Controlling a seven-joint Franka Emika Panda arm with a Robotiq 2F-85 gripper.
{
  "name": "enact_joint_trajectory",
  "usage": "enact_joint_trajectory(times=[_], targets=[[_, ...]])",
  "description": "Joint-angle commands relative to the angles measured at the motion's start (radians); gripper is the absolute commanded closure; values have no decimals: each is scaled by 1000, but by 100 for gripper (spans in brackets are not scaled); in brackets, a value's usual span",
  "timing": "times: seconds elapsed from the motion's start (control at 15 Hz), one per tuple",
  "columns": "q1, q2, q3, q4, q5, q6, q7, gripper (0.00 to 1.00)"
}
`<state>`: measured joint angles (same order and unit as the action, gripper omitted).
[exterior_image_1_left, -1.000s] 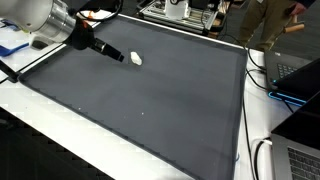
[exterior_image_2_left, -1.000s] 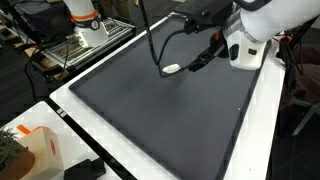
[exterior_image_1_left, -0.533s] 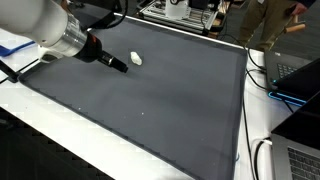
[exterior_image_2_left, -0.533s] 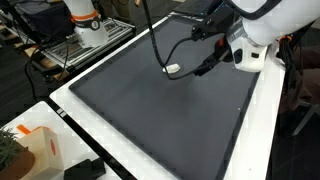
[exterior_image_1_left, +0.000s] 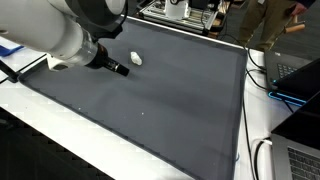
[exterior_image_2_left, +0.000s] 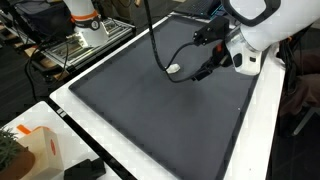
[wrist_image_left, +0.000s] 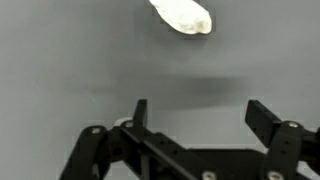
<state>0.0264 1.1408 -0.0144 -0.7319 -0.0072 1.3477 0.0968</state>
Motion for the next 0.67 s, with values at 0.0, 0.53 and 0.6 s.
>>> enact_joint_trajectory(times=[0.0, 0.53, 0.6], targets=[[24, 15, -24, 16, -65, -21, -34, 0], [46, 17, -37, 10, -126, -59, -54, 0], [47, 17, -38, 12, -124, -77, -40, 0]])
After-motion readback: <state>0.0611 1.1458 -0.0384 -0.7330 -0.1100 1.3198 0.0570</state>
